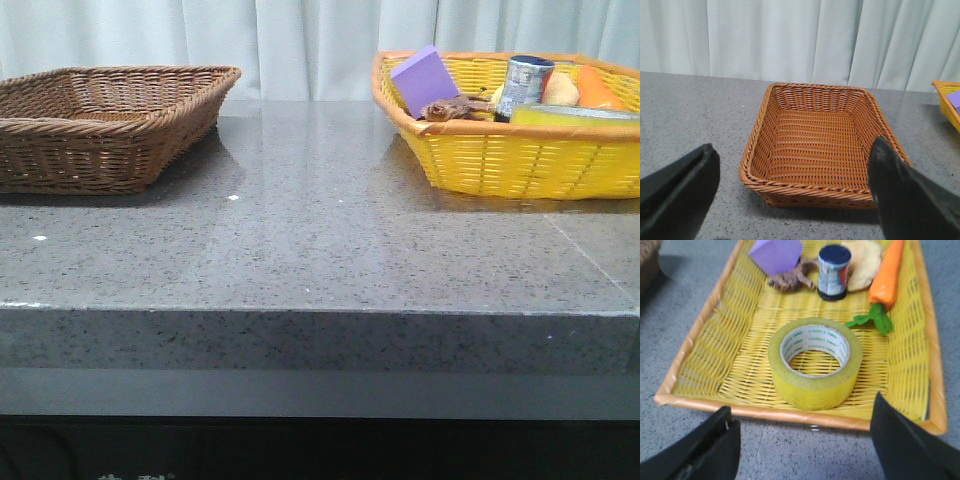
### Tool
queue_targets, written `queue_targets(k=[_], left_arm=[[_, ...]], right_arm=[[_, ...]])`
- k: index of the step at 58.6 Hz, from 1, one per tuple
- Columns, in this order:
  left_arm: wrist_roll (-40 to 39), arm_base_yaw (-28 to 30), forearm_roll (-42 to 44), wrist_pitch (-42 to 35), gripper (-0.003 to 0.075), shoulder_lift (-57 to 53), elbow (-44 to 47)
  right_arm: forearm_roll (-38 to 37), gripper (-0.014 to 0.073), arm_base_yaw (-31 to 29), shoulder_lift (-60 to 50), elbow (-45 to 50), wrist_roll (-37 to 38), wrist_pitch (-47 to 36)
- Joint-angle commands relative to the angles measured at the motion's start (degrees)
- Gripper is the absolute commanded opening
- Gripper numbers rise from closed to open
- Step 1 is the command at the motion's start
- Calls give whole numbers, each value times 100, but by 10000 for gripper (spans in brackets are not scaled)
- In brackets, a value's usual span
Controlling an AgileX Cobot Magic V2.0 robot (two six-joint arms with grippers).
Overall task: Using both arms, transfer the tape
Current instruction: 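Lower the right gripper into the yellow basket and grasp the yellow tape roll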
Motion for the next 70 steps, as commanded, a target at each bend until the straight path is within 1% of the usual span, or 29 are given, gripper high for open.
queue_targets(k=[1,13,20,30,38,57,61,65,70], left_arm=[[-21,5,-5,-430,600,65,-209],[-21,5,-5,-430,600,65,-209],[-21,5,-5,-430,600,65,-209],[-21,5,-5,-430,600,65,-209],[-21,5,-5,-430,600,65,-209],[-21,5,-5,-430,600,65,-209],[-21,5,-5,-430,600,65,-209],[-21,5,-5,-430,600,65,-209],[-21,5,-5,-430,600,65,-209]], right_arm=[[33,561,-32,546,-603,-41,-254],[49,561,28,1890,-1608,-41,59],[68,561,240,2575,-2196,-41,227],[185,561,547,3326,-2748,-41,316],[447,561,588,3726,-2946,-41,391],[461,556,577,4126,-2944,-41,571],[461,530,577,4133,-2944,-41,593],[461,458,577,4133,-2944,-41,593],[461,331,577,4133,-2944,-41,597]])
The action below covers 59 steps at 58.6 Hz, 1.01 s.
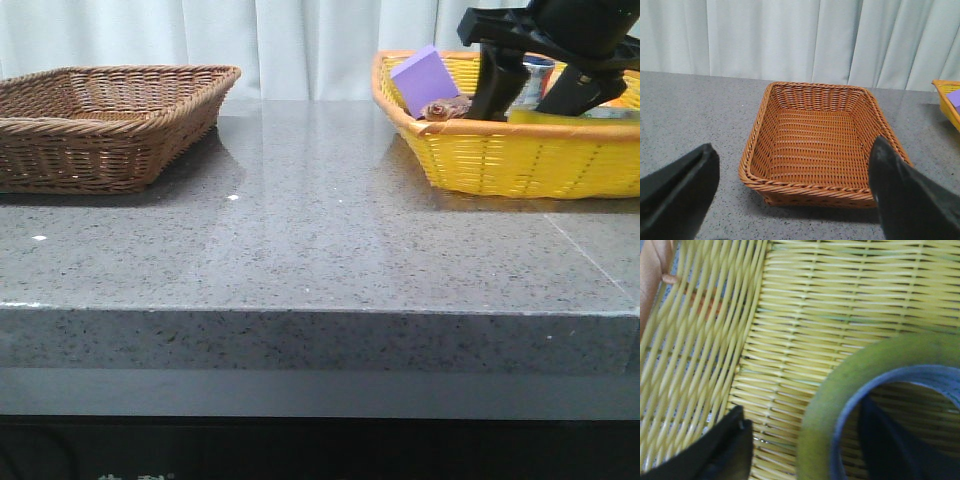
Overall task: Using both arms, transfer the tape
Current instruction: 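Lower the right gripper into the yellow basket and grasp the yellow tape roll, then lift the tape roll and set it on the table between the baskets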
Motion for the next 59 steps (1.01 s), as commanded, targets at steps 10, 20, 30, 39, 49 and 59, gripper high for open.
queue_targets(k=[10,20,30,39,49,59], left_arm=[[-21,5,-5,-439,600,65,-209],[-21,5,-5,-439,600,65,-209],[-21,5,-5,-439,600,65,-209],[-21,5,-5,-439,600,65,-209],[-21,5,-5,-439,600,65,-209],[-21,5,-5,-439,600,65,-209]], right_arm=[[95,129,-14,-249,-206,-41,-193],[89,87,-14,-324,-263,-41,-178],[89,87,-14,-680,-469,-41,-89],[112,87,153,-1120,-697,-100,17],[112,87,725,-1490,-720,-182,-180],[112,87,1586,-1551,-715,-405,-201]])
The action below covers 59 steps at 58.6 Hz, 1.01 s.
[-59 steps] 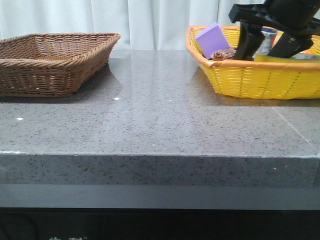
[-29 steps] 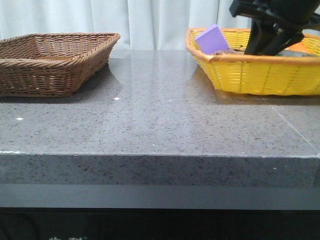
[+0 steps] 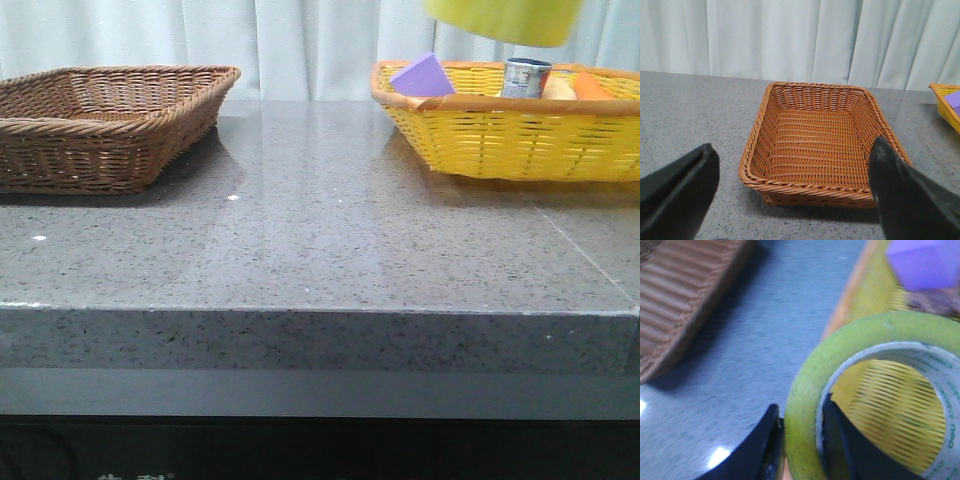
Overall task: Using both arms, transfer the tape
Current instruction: 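Lift the tape roll and set it on the table between the baskets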
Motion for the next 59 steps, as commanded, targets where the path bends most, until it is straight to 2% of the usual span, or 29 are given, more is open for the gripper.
queue_targets(k=[1,12,21,28,46,52,59], left_arm=[[-25,5,-14,-443,600,65,-209],[-25,5,-14,-443,600,65,-209],[-25,5,-14,-443,600,65,-209],[-25,5,-14,-443,600,65,-209],[-25,5,-14,-443,600,65,-209],[-25,5,-14,-443,600,65,-209],[-25,5,-14,-443,600,65,-209]], right_arm=[[100,87,453,-283,-205,-205,-465],[100,87,1341,-283,-64,-276,-623],[100,87,1944,-212,435,-314,-1040],[100,87,2164,0,737,-314,-1354],[76,98,2319,757,800,-321,-1430],[63,170,2319,781,800,-321,-1489],[63,311,2319,752,800,-321,-1476]])
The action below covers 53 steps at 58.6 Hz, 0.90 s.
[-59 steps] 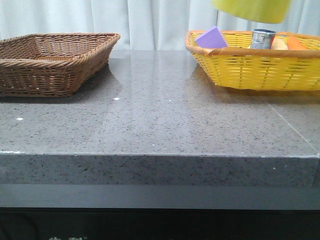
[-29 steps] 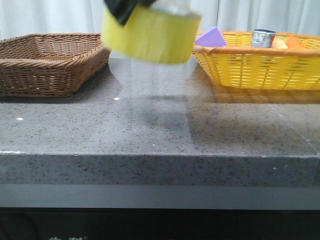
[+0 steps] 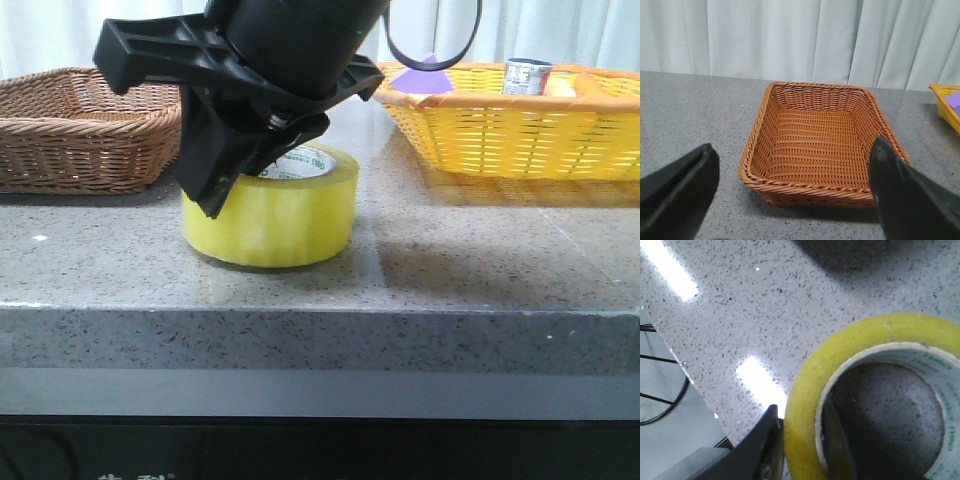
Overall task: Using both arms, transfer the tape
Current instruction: 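Lift the tape roll and set it on the table between the baskets, then open the right gripper, withdraw it, and move the left gripper toward the tape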
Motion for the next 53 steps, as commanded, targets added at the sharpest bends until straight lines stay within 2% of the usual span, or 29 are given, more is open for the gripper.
queue_targets(k=[1,7,24,30,34,42,53], left_arm=[[-25,5,-14,-443,600,65,-209],[-25,5,-14,-443,600,65,-209],[-25,5,-14,-443,600,65,-209],[-25,5,-14,-443,600,65,-209],[-25,5,-14,-443,600,65,-209],[-25,5,-14,-443,600,65,-209],[-25,5,-14,-443,600,65,-209]], right_arm=[[-18,325,-3,-293,-187,-85,-397],[-18,385,-3,-488,-187,-85,-351],[-18,361,-68,-1558,-187,-79,-346],[7,246,-175,-1724,-187,-48,-316],[21,87,-268,-1801,-187,-41,-309],[21,-126,-477,-1949,-187,-41,-309],[16,-122,-1390,-2469,-82,78,-136]])
